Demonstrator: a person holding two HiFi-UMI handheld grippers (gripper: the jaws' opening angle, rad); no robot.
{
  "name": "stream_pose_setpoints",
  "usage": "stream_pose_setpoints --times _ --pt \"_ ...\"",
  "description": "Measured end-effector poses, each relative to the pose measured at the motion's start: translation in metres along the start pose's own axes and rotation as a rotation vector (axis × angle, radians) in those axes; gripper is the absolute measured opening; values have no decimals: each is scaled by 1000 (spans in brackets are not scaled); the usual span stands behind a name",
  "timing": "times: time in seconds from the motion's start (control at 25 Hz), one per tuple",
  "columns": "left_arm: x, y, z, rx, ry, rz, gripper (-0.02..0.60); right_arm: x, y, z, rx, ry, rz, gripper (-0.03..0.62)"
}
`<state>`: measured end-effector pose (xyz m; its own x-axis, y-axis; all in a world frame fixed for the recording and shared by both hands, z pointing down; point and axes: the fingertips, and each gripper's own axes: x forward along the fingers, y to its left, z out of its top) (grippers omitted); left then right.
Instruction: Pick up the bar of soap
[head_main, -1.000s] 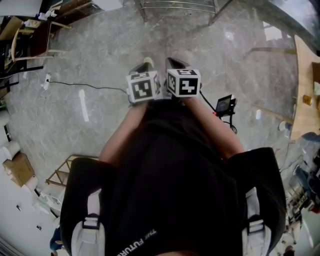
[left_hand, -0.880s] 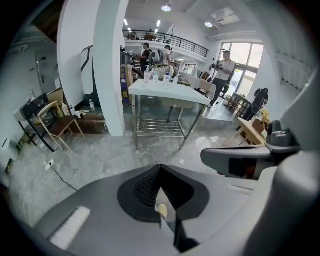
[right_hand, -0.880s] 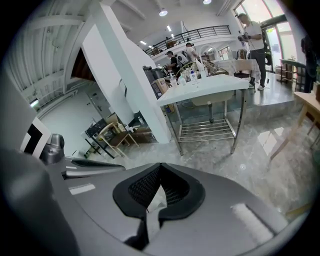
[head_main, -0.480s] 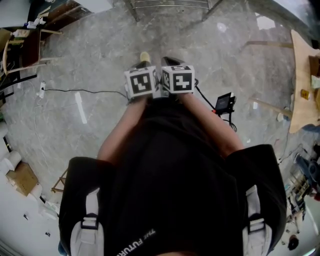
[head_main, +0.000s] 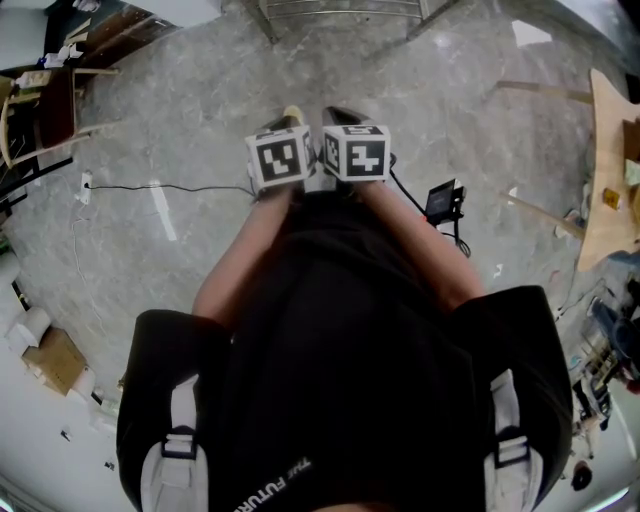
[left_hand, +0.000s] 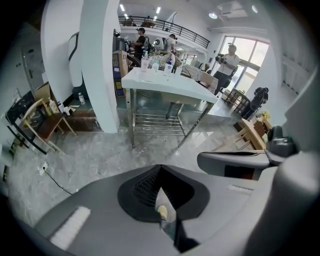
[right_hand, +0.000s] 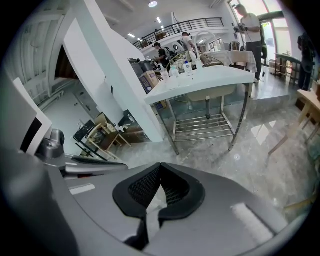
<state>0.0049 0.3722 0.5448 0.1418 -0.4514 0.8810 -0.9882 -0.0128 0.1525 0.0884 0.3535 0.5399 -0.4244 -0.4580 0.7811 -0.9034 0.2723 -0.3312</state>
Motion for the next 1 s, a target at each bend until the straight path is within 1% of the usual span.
stream_pose_setpoints --times 0.2,0.52,0.8,1.0 --pt "17 12 31 5 17 -12 -3 23 5 28 -4 14 -3 14" --pt "40 29 70 3 40 -33 -3 52 7 68 7 17 -13 14" --pt "54 56 109 -3 45 -53 -3 81 23 108 2 11 -24 14" --pt "62 85 140 6 40 -55 -3 105 41 139 -1 -4 -31 14"
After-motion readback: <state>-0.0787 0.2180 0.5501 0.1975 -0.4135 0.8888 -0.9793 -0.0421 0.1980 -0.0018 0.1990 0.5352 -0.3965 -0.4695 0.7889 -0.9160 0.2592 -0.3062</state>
